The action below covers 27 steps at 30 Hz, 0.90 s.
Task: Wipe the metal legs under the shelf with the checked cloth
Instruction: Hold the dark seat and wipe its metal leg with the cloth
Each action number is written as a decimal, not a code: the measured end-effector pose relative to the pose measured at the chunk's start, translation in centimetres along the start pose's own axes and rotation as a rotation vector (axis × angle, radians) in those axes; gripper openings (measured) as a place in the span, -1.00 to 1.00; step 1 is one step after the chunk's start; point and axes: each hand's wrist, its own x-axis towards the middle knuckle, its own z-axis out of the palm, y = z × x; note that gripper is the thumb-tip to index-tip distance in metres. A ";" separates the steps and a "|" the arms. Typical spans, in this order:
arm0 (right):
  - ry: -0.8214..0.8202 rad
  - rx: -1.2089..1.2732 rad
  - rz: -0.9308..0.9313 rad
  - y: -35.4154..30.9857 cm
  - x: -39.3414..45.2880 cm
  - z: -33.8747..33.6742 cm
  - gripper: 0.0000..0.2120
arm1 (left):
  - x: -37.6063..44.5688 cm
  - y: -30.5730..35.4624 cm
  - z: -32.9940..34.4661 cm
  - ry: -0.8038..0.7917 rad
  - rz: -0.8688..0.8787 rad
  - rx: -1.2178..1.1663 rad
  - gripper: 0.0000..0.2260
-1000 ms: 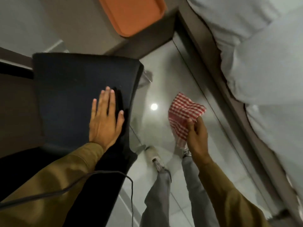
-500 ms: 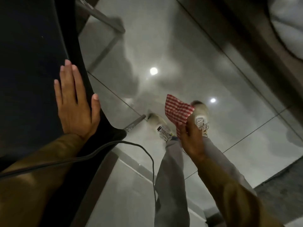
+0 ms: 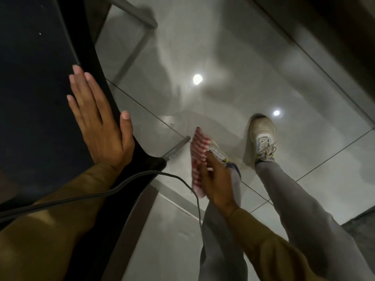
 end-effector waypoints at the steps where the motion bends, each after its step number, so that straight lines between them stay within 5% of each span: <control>1: -0.078 0.069 -0.001 -0.7 -0.7 1.2 -0.76 | 0.0 0.0 0.0 0.003 -0.002 -0.002 -0.33; 5: -0.297 0.265 -0.066 -2.2 -2.7 4.9 -0.63 | -0.1 -0.1 0.1 0.002 -0.006 -0.007 -0.33; 10: -0.220 0.439 -0.047 0.3 -0.8 7.7 -0.56 | 0.0 -0.1 0.2 0.020 -0.010 -0.017 -0.32; 15: -0.078 0.270 -0.112 2.8 2.0 9.8 -0.65 | -0.1 -0.4 0.5 0.041 -0.005 -0.009 -0.32; 18: -0.104 0.242 -0.062 4.9 5.0 10.8 -0.50 | -0.1 -0.3 0.5 0.034 -0.001 -0.006 -0.31; 23: -0.016 0.273 0.230 6.7 10.2 11.2 -0.86 | -0.2 -0.7 0.6 0.024 -0.004 -0.003 -0.31; 27: -0.069 0.410 0.335 4.2 8.7 11.3 -0.83 | -0.2 -0.4 0.6 0.025 -0.001 0.000 -0.31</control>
